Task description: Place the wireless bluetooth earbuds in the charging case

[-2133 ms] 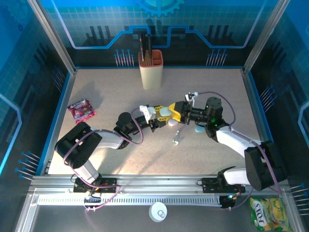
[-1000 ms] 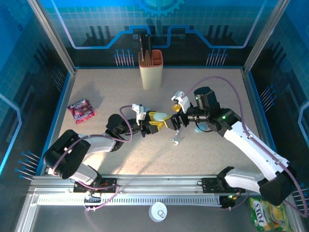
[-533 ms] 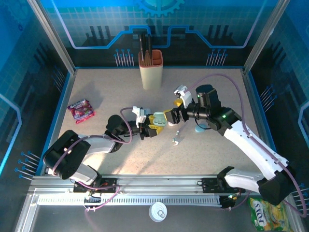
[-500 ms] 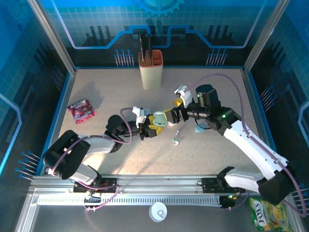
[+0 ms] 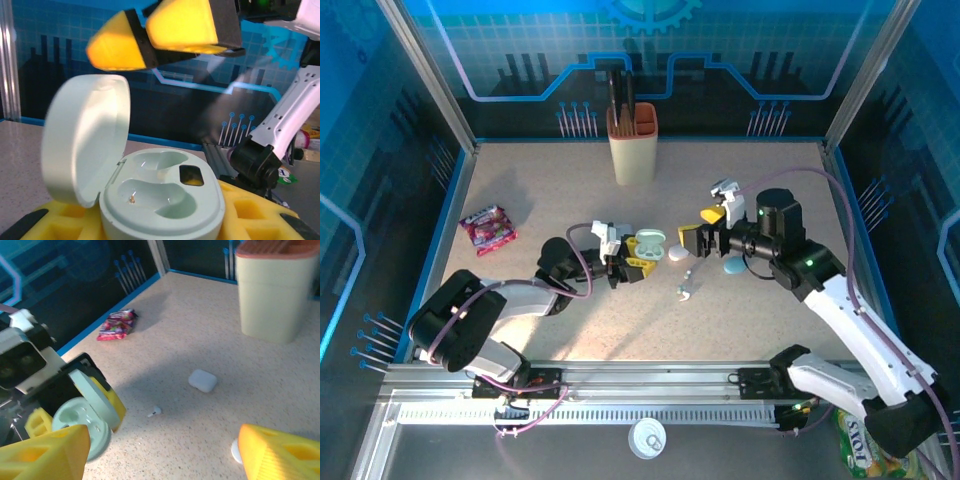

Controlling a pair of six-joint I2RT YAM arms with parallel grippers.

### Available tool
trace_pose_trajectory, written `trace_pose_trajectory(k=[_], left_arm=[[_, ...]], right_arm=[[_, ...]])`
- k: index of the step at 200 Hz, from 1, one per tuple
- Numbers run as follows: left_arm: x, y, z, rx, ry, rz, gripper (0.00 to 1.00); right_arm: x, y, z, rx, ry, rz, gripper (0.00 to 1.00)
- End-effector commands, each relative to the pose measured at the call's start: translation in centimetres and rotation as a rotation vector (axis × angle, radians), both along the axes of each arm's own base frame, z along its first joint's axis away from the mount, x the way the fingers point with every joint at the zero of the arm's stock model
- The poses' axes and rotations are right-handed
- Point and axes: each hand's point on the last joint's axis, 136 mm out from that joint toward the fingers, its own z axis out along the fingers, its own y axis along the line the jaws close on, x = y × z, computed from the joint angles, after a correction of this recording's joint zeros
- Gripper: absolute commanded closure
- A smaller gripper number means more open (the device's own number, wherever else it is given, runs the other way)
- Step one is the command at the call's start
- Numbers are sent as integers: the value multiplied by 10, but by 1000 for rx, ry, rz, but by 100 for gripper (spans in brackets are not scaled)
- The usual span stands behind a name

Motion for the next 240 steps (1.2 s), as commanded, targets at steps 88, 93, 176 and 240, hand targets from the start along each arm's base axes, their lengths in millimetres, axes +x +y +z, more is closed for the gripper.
trace_pose_trajectory(k=[88, 93, 176, 240], left_arm=[[16, 28, 1, -17, -34, 137, 72], [17, 28, 1, -17, -32, 140, 72], [21, 43, -9, -6, -9, 193, 72], [20, 45, -12, -3, 7, 192, 72]], right_arm=[[-4, -12, -189, -80, 622, -265, 41], [-5, -11, -194, -96, 631, -268, 42], [21, -4, -227, -211, 650, -214, 45], [50, 9, -242, -218, 690, -85, 46]])
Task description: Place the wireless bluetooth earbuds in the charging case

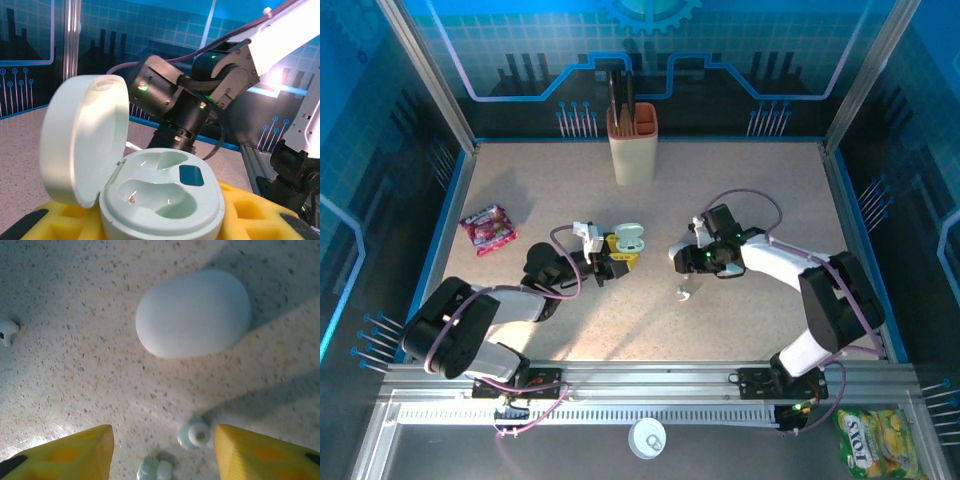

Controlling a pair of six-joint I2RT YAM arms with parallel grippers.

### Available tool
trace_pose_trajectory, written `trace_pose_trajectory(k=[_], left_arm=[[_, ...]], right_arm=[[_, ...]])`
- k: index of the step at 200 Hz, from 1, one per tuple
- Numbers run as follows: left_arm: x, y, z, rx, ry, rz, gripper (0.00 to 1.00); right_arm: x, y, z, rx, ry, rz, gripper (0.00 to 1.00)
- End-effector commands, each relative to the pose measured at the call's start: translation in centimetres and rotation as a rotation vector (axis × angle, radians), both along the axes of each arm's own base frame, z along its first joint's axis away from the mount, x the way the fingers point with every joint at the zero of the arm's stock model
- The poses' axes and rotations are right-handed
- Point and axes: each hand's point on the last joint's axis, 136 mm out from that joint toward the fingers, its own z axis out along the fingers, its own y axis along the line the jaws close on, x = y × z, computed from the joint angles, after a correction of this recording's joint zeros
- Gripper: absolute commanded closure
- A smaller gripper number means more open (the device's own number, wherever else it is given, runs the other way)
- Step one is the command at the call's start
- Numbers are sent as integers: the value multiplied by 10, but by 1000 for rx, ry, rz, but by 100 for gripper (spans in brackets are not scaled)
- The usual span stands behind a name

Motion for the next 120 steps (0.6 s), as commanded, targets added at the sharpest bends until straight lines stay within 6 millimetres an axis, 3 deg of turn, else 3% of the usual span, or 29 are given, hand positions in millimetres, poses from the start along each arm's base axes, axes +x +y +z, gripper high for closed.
trace_pose_trajectory(k=[1, 44, 84, 90, 120], left_arm=[[-2, 5, 9, -13, -52, 14, 72], [-1, 5, 11, -17, -47, 10, 72], [1, 4, 11, -18, -46, 9, 72], [1, 4, 12, -19, -48, 11, 72], [4, 4, 11, -17, -47, 16, 72]], right_arm=[[13, 11, 3, 61, -8, 85, 46], [7, 10, -7, 82, 42, 110, 55], [-7, 7, -1, 102, 38, 112, 57], [-17, 2, -8, 94, 56, 111, 58], [-25, -4, -10, 90, 64, 107, 59]])
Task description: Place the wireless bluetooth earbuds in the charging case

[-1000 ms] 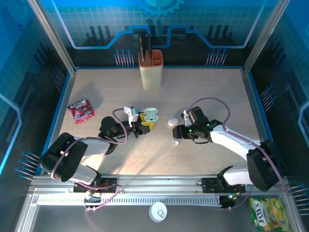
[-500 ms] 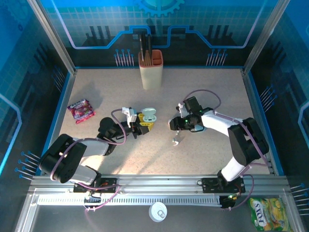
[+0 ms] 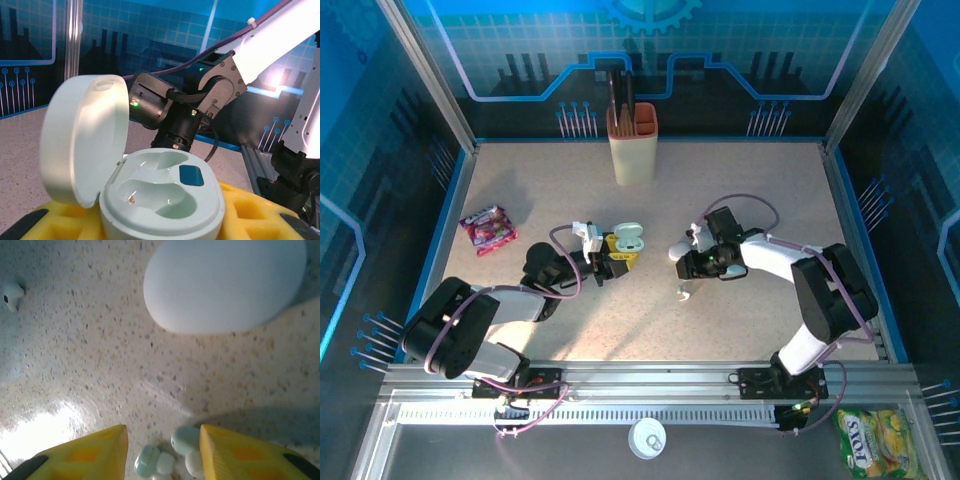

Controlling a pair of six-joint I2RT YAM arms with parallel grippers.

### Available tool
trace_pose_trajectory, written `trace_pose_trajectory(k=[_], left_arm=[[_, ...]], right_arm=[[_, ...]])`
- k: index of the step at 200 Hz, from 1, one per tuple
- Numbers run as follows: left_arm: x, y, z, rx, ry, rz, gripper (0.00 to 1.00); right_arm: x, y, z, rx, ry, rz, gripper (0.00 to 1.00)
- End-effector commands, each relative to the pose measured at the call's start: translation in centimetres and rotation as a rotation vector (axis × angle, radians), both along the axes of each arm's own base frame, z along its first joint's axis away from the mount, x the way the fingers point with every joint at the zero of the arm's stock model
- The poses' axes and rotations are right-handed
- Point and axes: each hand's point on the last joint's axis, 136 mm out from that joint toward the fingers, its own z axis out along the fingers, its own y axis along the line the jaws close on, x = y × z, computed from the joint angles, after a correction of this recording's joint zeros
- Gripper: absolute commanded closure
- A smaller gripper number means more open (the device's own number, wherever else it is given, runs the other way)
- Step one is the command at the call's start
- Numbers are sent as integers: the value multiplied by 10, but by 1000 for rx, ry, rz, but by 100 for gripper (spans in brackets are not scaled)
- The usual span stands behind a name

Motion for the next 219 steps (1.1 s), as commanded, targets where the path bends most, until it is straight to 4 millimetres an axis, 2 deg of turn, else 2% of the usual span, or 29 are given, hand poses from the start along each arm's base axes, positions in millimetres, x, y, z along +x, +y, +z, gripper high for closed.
trace_pose_trajectory(k=[1, 48, 81, 103, 120, 175, 219], left_arm=[[3, 3, 11, -17, -51, 11, 72], [2, 3, 10, -16, -44, 12, 71], [2, 3, 8, -16, -35, 9, 70], [2, 4, 9, -17, -40, 13, 70], [2, 5, 8, -15, -39, 17, 70], [3, 4, 3, -6, -33, 18, 69], [3, 5, 3, -5, -32, 22, 69]], right_arm=[[-6, -4, 5, 23, -5, 8, 59], [-16, 1, 13, 95, 5, -4, 60], [-2, -9, 18, 128, -13, -127, 60], [9, -19, 10, 151, 47, -272, 62], [12, -19, 6, 168, 57, -321, 65], [7, -14, -2, 136, 71, -271, 66], [-1, -19, -12, 88, 91, -264, 79]])
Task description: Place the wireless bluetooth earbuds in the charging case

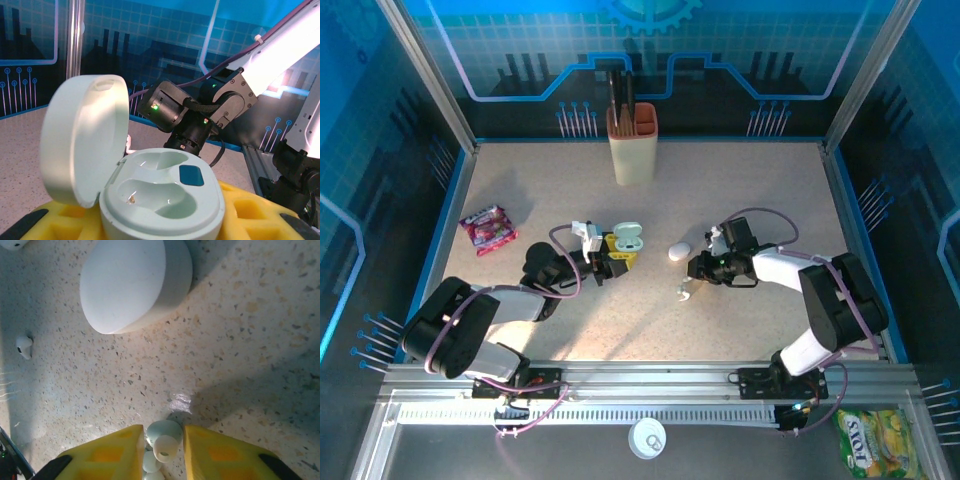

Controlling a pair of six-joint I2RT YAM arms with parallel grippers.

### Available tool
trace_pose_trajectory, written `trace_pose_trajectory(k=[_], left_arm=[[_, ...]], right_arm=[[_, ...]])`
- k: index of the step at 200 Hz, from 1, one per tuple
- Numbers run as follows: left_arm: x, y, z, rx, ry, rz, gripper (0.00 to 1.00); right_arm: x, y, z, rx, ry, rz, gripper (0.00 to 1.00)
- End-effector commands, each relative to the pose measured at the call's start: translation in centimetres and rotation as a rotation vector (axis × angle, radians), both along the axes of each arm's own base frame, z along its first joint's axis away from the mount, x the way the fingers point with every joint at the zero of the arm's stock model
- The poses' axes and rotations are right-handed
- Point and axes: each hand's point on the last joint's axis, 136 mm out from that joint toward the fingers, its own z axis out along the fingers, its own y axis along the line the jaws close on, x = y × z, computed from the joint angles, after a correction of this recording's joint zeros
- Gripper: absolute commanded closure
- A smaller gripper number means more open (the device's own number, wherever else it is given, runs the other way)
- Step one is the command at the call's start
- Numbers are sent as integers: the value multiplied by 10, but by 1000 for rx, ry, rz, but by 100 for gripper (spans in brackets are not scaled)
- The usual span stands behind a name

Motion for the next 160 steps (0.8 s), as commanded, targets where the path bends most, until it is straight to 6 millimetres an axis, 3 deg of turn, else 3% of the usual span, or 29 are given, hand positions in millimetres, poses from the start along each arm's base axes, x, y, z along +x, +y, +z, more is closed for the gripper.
trace_pose_trajectory(k=[1, 131, 160], left_arm=[[2, 4, 3, -6, -34, 17, 69], [3, 3, 5, -10, -28, 13, 68], [4, 3, 4, -10, -26, 11, 68]], right_arm=[[-3, 0, -4, -29, 12, 16, 79], [-27, -21, -10, -110, 27, -2, 76], [-26, -16, 2, -74, -17, 24, 73]])
